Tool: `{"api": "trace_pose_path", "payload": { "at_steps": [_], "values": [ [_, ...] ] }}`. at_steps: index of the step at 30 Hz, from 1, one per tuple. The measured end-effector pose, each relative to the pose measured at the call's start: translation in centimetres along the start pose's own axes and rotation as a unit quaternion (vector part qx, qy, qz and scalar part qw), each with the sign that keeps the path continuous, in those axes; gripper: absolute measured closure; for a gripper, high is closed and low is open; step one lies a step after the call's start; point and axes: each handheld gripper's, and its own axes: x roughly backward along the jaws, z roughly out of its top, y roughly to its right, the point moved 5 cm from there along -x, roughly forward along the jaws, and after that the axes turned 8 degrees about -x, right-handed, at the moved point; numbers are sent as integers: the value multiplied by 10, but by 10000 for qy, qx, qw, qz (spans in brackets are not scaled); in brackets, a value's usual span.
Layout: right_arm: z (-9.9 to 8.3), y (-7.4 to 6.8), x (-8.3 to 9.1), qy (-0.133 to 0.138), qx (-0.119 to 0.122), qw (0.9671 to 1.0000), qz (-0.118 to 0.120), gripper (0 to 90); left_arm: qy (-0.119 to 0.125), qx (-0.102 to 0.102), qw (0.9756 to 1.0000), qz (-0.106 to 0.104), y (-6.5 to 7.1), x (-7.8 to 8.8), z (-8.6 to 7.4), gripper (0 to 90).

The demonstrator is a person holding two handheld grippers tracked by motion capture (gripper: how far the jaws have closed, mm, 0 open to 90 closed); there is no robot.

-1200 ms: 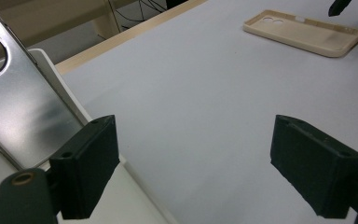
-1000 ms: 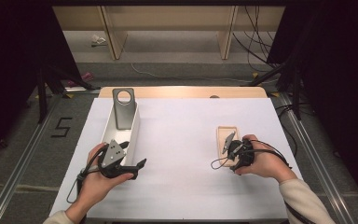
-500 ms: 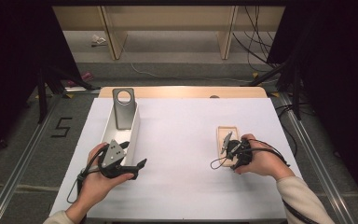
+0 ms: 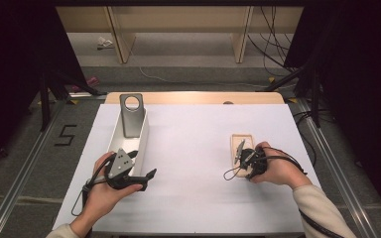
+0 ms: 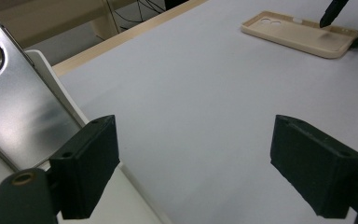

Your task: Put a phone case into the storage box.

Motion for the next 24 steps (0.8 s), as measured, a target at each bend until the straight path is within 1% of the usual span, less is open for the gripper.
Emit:
{"api": "trace_pose_path", "payload": {
  "at_steps": [1, 3, 6, 7, 10, 13, 15, 19, 24],
  "values": [
    [0, 0, 0, 23, 18, 10000, 36, 427, 1, 2, 10000, -1, 0, 0, 0, 151],
    [1, 0, 0, -34, 85, 9999, 52, 462, 5, -2, 10000, -5, 0, 0, 0, 151],
    [2, -1, 0, 12, 160, 9998, 96, 518, 11, -12, 10000, -10, 1, 0, 0, 151],
    [2, -2, 1, -51, 235, 9996, 145, 549, 12, -16, 10000, -12, 1, 0, 1, 151],
    [3, -3, 0, -59, 269, 9995, 179, 573, 8, -23, 10000, -12, 1, 0, 1, 151],
    [3, -4, 1, -141, 354, 9990, 246, 613, 12, -15, 10000, -22, 1, 0, 1, 151],
    [4, -5, 0, -99, 391, 9988, 267, 635, 14, -14, 10000, -22, 1, 0, 1, 150],
    [5, -6, 1, -139, 499, 9981, 324, 683, 9, -20, 10000, -17, 1, 0, 1, 151],
    [6, -9, 0, -166, 642, 9972, 346, 701, 10, -21, 10000, -19, 1, 0, 1, 151]
  ]
}}
